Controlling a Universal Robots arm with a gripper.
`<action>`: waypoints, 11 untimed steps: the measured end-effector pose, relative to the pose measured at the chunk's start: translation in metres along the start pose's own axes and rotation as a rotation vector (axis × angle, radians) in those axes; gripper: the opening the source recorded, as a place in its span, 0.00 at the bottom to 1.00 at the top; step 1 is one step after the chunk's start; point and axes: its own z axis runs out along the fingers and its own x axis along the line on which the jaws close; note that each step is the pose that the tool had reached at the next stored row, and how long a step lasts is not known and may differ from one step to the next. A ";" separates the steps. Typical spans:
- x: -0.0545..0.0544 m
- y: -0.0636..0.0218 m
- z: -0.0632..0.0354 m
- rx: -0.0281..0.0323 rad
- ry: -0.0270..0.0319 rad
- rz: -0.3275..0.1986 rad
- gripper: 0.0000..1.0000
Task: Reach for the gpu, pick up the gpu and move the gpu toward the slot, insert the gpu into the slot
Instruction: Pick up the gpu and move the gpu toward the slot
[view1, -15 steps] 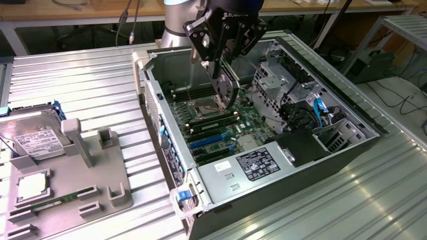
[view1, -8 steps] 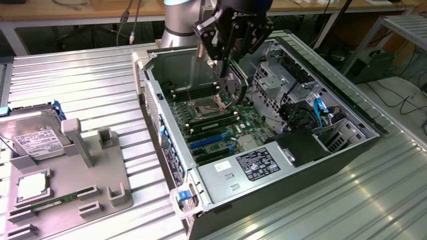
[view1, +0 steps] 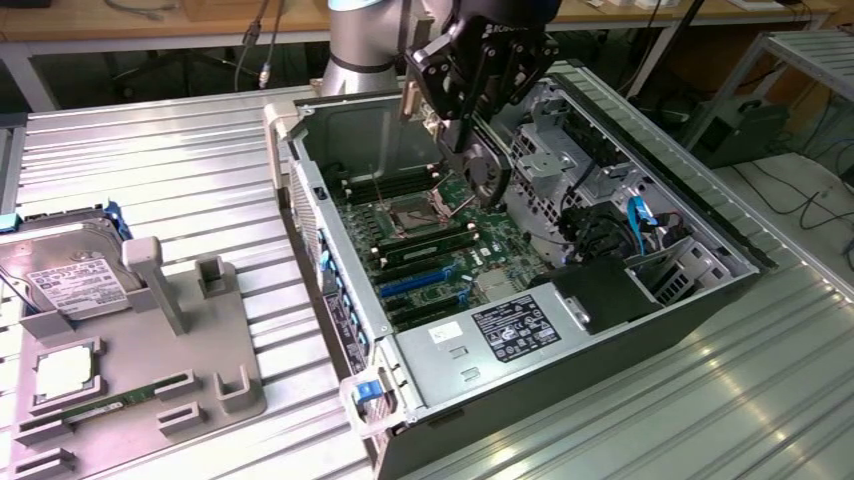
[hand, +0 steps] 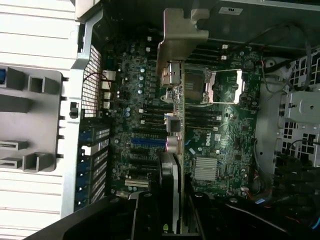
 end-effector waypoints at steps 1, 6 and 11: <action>-0.002 -0.0001 0.0001 0.0001 -0.0003 0.003 0.28; -0.015 -0.0008 0.0005 0.0002 -0.0017 0.013 0.28; -0.024 -0.0016 0.0008 0.0002 -0.0025 0.013 0.28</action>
